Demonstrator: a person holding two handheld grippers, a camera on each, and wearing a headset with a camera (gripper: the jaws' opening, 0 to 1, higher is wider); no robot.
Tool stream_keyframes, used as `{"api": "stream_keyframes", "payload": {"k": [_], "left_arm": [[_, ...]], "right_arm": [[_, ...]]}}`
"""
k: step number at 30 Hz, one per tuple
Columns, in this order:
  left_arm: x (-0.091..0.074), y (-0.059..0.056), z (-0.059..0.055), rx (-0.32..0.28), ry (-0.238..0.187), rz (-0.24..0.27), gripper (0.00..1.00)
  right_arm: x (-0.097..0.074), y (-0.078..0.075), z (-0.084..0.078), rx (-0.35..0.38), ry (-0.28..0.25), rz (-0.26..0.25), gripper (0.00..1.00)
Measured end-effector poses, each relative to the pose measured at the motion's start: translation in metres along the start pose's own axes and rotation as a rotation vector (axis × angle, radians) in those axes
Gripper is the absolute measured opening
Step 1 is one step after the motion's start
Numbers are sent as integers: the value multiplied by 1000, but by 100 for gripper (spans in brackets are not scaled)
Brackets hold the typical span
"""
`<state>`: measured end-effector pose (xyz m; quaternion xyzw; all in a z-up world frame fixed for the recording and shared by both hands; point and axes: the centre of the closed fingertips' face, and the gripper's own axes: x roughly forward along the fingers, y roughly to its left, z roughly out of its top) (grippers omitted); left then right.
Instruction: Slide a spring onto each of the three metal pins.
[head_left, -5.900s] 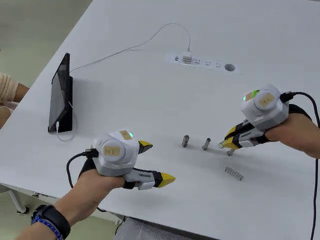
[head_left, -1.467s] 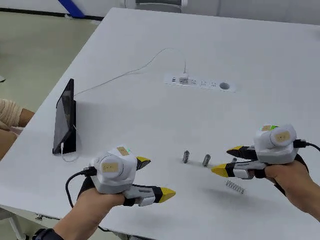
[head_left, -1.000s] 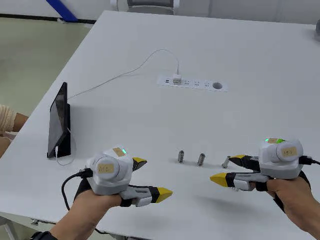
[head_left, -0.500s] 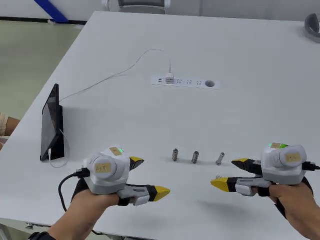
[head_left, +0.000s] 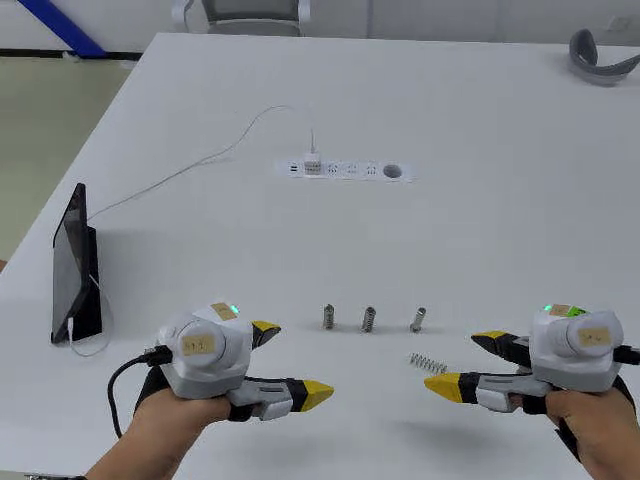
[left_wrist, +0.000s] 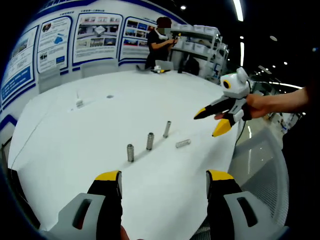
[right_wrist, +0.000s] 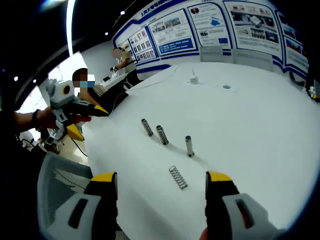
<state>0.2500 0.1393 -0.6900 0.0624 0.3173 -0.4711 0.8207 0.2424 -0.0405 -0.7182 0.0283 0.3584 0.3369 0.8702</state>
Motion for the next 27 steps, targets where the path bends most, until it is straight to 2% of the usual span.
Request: {"api": "stream_keyframes", "payload": {"k": [11,18,24,27], "left_arm": [[20,-13,5,35,20,-52,71],[33,-23,11,71,39,-88,72],[46,-37,9,140,87,-133,71],[54,-42,11,161,97,-148,70]], "right_arm": [[-19,-4,-15,25,5,-31,77],[-27,-4,-21,11,22,-39,78],[-31,-2,-25,15,26,-36,79],[-33,1,-27,14,27,-34,79]]}}
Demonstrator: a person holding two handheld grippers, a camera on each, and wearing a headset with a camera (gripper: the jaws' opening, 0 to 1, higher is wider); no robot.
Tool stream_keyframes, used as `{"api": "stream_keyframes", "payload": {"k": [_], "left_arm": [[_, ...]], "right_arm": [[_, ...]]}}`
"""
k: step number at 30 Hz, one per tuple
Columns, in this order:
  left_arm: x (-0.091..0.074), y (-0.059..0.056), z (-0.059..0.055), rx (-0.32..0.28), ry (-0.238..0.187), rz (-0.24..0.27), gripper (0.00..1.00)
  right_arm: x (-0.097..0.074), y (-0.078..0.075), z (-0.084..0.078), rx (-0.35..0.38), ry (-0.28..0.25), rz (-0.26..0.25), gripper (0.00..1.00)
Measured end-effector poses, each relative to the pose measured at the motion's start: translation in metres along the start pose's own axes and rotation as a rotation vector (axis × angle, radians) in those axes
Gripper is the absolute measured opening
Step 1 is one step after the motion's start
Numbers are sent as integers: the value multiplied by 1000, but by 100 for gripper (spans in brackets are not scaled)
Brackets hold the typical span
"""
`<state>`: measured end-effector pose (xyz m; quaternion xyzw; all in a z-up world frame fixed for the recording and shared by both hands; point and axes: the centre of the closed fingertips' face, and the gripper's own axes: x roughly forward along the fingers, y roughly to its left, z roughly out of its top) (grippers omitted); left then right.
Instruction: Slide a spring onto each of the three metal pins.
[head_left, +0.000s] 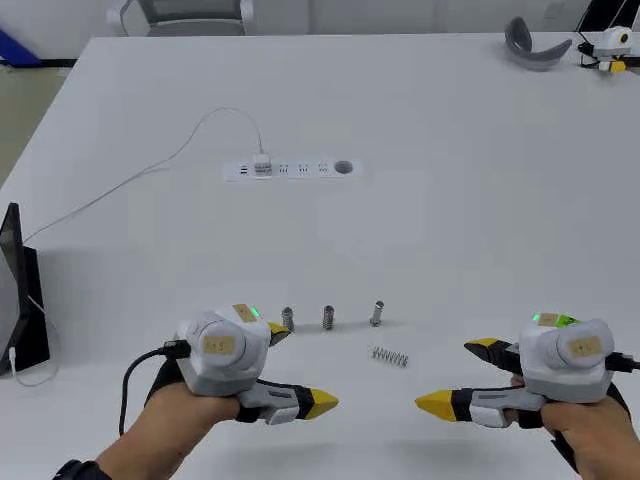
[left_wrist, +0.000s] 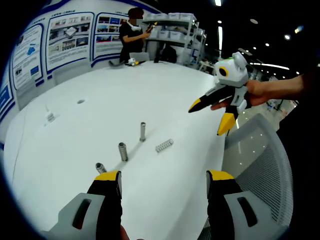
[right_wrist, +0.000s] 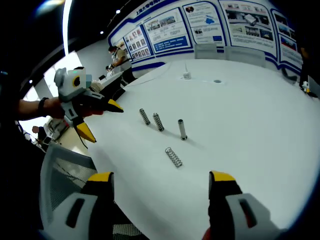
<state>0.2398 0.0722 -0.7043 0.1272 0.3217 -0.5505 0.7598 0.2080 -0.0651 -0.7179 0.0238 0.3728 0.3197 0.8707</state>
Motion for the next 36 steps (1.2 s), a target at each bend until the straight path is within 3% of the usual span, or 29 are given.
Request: {"api": "stream_keyframes", "payload": {"k": [12,20,28,32,36], "left_arm": [[39,-16,20,146,57,-75,68],[67,-19,27,212,93,-113,61],[99,-18,25,208,124,-135,53],[114,-21,23,156,126,-146,49],[128,-19,19,148,134,-138,43]], "right_arm": [[-7,7,-1,-10,7,1,80],[-12,10,0,-12,2,-4,80],[-16,11,-4,2,-1,-5,80],[-18,12,-5,6,-1,-4,80],[-19,12,-7,17,-1,-6,80]]}}
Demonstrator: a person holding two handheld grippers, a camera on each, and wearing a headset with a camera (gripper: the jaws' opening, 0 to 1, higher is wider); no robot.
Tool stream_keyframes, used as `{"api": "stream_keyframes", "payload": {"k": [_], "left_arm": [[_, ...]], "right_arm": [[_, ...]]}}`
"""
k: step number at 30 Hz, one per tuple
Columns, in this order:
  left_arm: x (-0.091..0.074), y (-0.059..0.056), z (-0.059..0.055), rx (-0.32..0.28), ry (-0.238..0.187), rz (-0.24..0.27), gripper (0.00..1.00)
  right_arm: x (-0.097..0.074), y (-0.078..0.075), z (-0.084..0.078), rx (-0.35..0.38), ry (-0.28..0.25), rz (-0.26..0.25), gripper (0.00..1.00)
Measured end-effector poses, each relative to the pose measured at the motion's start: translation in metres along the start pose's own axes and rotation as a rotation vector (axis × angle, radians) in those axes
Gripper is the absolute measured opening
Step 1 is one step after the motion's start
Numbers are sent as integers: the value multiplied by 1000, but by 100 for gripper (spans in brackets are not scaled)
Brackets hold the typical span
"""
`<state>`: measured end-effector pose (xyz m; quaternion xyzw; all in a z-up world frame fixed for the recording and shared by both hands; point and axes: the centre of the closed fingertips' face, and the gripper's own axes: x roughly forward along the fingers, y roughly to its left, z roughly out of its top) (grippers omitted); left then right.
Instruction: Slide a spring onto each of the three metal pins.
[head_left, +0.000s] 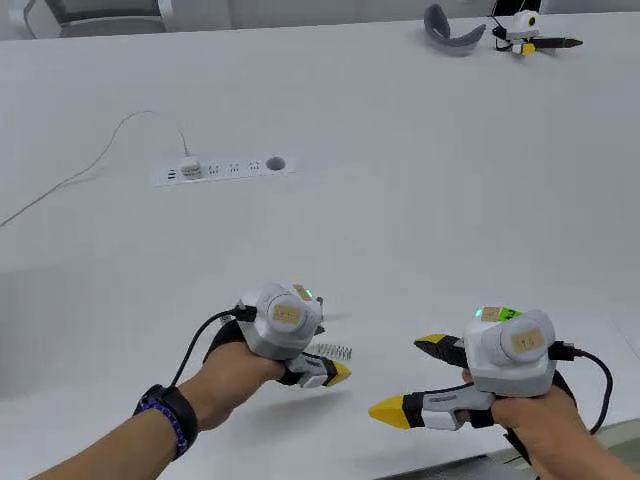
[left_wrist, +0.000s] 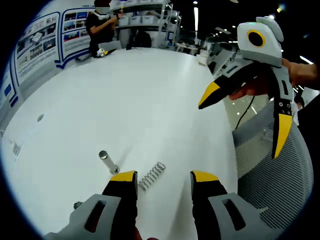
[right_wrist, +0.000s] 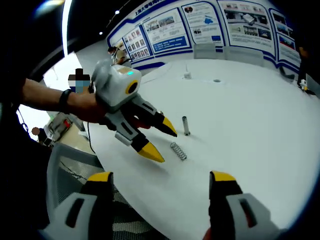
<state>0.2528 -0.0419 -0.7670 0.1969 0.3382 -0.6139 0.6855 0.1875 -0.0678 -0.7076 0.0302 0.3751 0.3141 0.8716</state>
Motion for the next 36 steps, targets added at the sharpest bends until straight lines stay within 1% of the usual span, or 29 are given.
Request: {"api": "stream_keyframes", "payload": {"k": [2,5,9,12,15,18,21,23,24,25,28,30,33,35,36], "left_arm": [[6,1,-3,-14,13,1,41],[11,2,-7,-32,19,0,39],[16,5,-13,-45,31,8,34],[17,7,-15,-60,32,13,31],[15,7,-19,-51,42,24,27],[13,6,-28,-30,65,36,25],[11,5,-34,-11,74,39,22],[8,2,-41,14,99,43,20],[8,2,-39,22,82,48,19],[6,1,-41,23,92,47,18],[5,3,-43,50,95,65,13],[5,4,-43,51,99,68,11],[5,2,-42,23,90,59,11],[5,1,-44,18,90,65,11],[4,1,-46,2,92,68,11]], "right_arm": [[-1,0,0,5,-3,0,80],[-2,0,-1,8,-2,-1,80],[-5,-2,-3,17,-2,-5,80],[-5,-3,-4,25,0,-4,80],[-5,-3,-5,22,5,-3,80],[-4,-1,-3,25,2,0,80],[-1,1,-3,26,3,6,80],[0,4,-2,21,9,12,80],[1,5,-2,18,9,14,80],[1,6,-1,17,10,15,80],[3,6,0,15,8,19,80],[3,7,1,14,8,21,80],[3,7,1,11,9,21,80],[2,7,1,12,8,20,80],[1,6,1,14,7,19,80]]}}
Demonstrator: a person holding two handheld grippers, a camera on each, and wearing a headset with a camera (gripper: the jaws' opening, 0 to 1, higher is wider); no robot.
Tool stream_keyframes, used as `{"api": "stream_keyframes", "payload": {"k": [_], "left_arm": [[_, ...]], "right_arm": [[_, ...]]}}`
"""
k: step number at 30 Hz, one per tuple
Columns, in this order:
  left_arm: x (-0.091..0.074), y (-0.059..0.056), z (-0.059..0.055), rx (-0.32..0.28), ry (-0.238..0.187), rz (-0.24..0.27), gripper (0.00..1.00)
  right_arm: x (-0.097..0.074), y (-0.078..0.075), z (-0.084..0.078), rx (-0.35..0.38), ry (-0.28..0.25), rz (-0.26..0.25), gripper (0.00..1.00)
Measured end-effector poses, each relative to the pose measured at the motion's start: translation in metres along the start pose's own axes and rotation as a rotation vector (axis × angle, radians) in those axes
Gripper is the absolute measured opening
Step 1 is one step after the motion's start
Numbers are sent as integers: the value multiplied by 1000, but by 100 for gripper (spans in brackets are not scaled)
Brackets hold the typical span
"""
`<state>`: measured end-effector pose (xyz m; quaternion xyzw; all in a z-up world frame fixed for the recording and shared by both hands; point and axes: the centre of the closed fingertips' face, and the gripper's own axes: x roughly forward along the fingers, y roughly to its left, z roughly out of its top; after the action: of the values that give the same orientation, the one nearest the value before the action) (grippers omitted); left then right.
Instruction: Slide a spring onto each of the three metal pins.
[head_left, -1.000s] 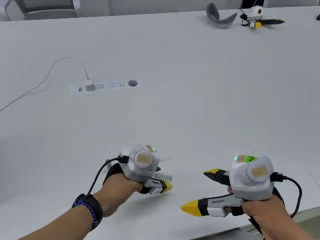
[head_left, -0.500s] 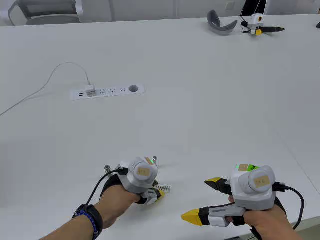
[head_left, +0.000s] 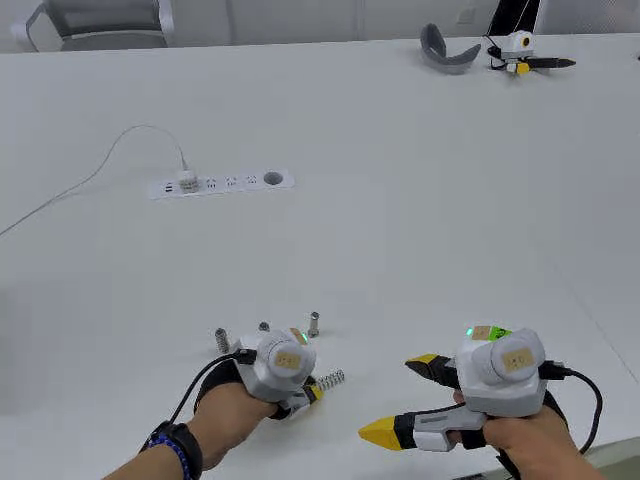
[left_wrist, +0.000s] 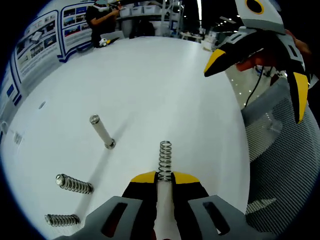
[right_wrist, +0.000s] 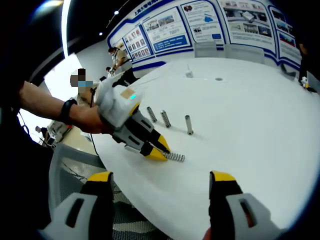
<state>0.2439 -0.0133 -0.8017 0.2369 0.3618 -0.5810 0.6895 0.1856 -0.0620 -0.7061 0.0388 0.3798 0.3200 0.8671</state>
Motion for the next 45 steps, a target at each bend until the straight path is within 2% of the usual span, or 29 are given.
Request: {"api": "stream_keyframes", "payload": {"k": [11,22,28,34,40,45], "left_arm": [[-20,1,-11,-56,-22,24,10],[-48,5,-23,-88,-38,61,10],[-70,5,-26,-109,-74,83,10],[-93,8,-37,-127,-92,106,10],[-115,9,-42,-153,-112,129,10],[-130,7,-41,-172,-128,145,10]], "right_arm": [[0,-2,-2,12,-3,-1,79],[7,7,3,17,-12,30,79],[9,10,8,27,-21,61,77],[14,12,15,65,-43,95,75],[23,22,20,93,-50,149,72],[32,33,25,98,-53,194,68]]}}
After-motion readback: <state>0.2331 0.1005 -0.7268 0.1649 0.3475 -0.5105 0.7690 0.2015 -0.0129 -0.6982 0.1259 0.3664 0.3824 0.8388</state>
